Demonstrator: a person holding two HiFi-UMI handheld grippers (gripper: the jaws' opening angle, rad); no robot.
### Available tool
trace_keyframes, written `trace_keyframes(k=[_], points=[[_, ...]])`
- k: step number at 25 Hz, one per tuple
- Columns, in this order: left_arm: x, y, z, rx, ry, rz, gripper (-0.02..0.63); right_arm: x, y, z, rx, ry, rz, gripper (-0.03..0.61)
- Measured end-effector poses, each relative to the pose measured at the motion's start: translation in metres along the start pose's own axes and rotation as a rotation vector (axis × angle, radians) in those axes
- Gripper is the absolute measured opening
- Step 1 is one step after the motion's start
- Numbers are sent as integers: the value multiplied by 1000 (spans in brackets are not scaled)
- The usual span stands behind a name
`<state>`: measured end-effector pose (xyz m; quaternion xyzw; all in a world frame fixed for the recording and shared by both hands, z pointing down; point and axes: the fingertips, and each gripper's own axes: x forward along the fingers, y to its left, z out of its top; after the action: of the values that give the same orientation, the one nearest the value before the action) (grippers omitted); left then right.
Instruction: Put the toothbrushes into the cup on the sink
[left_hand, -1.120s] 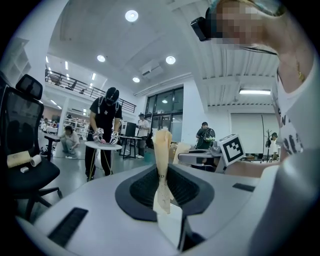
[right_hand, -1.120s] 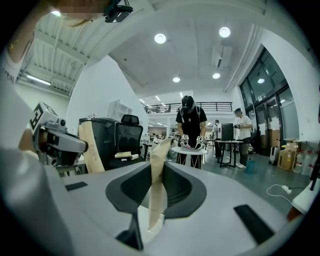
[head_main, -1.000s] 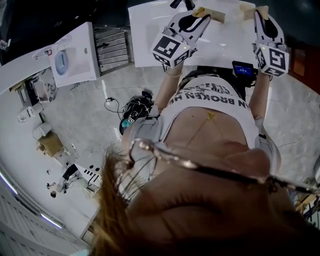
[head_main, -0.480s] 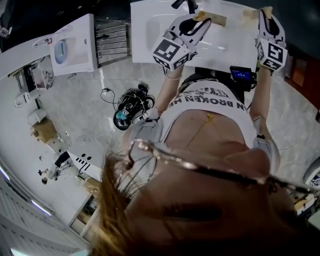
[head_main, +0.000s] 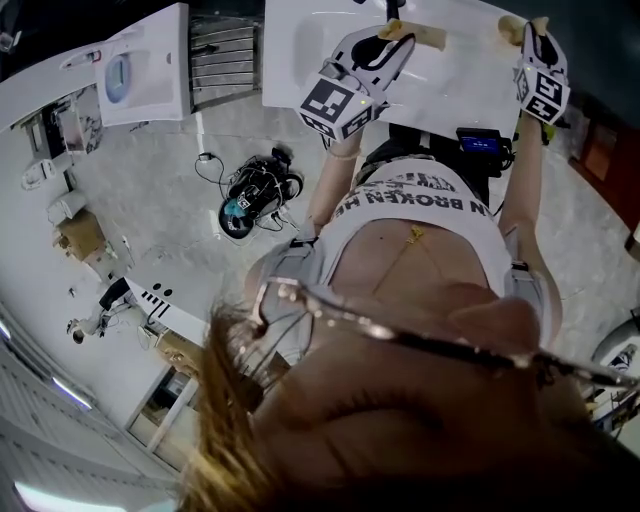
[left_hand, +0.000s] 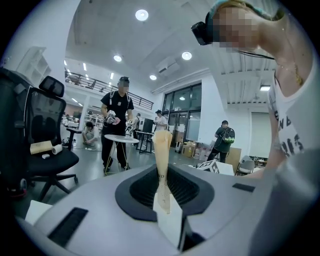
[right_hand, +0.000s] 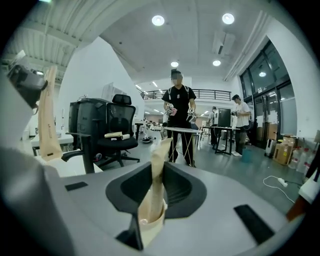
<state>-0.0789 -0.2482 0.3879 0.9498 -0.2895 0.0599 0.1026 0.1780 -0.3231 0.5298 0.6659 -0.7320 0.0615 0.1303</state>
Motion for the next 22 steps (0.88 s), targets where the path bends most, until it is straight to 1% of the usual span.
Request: trace_keyframes(k=[4,8,12,15,18,22], points=[[-1,8,-7,-9,2,14,63,7,3,-5,-20,5,2,77],[4,14,-3,-10,-1,14,63,11,4,2,-22,12,-1,83],[5,25,-4,-8,-2,12,63,12,7,8,3,4,-10,151],[5,24,-5,-4,2,7,63,0,3,16,4,-12,-34,170],[4,16,-2,1,-2,-4,63,-20,-5,25,-6,-27,-70,175],[5,11,0,6,-5,-21,63,-42,-9,32,-4,-37,-90,175]])
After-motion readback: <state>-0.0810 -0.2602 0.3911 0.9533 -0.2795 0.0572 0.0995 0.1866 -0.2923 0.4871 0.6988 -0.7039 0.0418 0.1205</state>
